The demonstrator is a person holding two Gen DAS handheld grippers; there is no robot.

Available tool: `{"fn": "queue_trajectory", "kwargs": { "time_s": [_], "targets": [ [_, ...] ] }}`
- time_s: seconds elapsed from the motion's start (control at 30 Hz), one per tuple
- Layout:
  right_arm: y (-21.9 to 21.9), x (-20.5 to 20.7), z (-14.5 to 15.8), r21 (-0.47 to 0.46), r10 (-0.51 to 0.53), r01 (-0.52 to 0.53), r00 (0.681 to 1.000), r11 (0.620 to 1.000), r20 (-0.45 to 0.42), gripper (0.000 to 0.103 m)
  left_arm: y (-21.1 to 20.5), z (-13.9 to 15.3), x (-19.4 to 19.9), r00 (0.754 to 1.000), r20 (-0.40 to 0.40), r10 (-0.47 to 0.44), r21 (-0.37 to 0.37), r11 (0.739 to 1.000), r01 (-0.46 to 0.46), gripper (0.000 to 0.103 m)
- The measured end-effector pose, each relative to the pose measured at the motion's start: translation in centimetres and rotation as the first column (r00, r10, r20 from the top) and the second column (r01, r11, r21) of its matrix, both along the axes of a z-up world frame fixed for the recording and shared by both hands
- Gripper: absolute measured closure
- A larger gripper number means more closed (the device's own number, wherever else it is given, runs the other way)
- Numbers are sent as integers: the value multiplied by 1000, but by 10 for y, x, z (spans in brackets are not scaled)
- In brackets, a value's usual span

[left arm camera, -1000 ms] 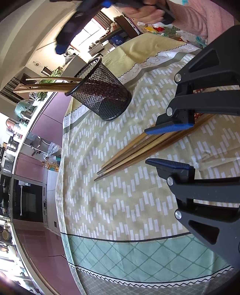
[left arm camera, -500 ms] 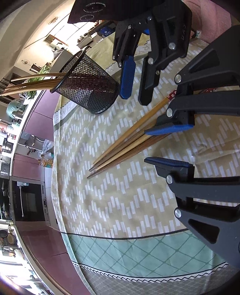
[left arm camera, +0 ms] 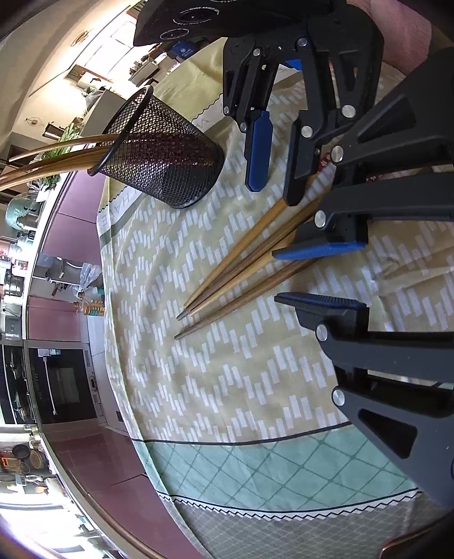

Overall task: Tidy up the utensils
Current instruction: 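Grasp a chopstick from the pile with the left gripper while the right gripper grasps another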

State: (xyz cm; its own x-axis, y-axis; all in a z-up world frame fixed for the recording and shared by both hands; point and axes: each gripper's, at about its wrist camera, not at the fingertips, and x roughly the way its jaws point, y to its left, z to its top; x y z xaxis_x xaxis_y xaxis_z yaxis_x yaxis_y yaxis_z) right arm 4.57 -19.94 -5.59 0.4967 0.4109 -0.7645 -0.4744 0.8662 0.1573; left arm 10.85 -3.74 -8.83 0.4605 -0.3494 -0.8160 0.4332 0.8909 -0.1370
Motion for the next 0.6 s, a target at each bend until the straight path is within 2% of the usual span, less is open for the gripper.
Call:
{"fn": "queue_trajectory", "kwargs": {
  "time_s": [0.07,0.13,0.17,0.3,0.43,0.5,0.6],
  "targets": [
    [0,0,-1,-7,0,0,1000,1000,-3,78,1,0,1,1000,-5,0,-2,1000,0,84],
    [2,2,-1,-15,-1,1,1000,1000,0,78,1,0,2,1000,-3,12,14,1000,-11,74],
    [4,4,-1,-17,-3,3,1000,1000,-1,78,0,0,3,1000,-3,14,17,1000,-14,73],
    [10,13,-2,-30,-8,8,1000,1000,7,78,-1,-1,8,1000,0,21,27,999,-21,74],
    [17,19,-3,-50,-2,3,1000,999,21,78,-5,-1,13,999,13,38,48,998,-38,83],
    [17,21,-3,-44,-2,2,1000,999,16,82,-7,-1,14,999,24,45,58,997,-46,87],
    [14,23,-3,-24,-10,10,1000,1000,5,95,-7,-1,13,997,31,64,50,997,-65,88]
  ]
}}
